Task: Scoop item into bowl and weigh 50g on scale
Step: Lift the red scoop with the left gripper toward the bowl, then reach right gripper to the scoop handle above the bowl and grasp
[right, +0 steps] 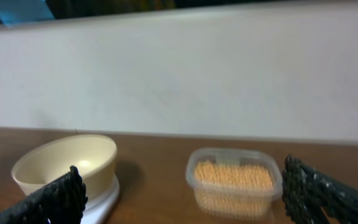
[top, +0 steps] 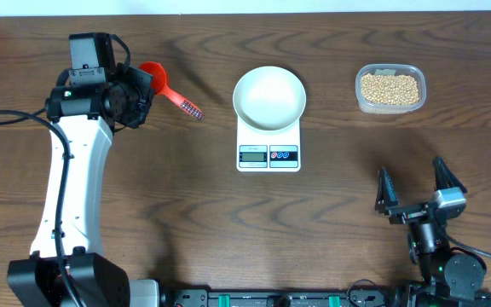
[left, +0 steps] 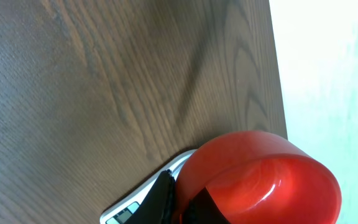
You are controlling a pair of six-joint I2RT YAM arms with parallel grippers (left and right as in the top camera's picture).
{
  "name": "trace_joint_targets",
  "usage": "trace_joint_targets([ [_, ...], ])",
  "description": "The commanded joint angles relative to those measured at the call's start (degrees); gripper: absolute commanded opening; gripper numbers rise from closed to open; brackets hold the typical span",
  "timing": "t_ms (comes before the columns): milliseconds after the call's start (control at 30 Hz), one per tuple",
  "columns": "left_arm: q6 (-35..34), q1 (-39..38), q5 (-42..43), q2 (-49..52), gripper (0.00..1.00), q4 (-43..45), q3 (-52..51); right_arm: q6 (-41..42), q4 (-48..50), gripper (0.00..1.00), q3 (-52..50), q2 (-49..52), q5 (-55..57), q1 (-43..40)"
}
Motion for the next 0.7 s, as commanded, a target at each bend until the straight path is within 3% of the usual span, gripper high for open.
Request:
trace_joint_targets([
  [0, -2.0, -0.2, 0.6, 0.5, 0.07, -0.1, -0.2, 0.5, 1.2, 0.99, 0.7, 1.5, -3.7, 0.7],
  [300, -2.1, -1.4, 1.8, 0.5, 0.07, 0.3, -0.2, 1.9, 1.6, 0.99, 10.4, 14.7, -11.1, 0.7],
  [533, -2.1, -4.0, 1.8, 0.5, 0.08, 2.9, -0.2, 2.0, 1.6, 0.99, 23.3, 31.9, -24.2, 0.7],
  [667, -2.6, -5.7, 1.8, 0.5, 0.07, 4.2, -0.2, 6.6, 1.6, 0.99, 30.6, 42.5, -31.0, 0.7],
])
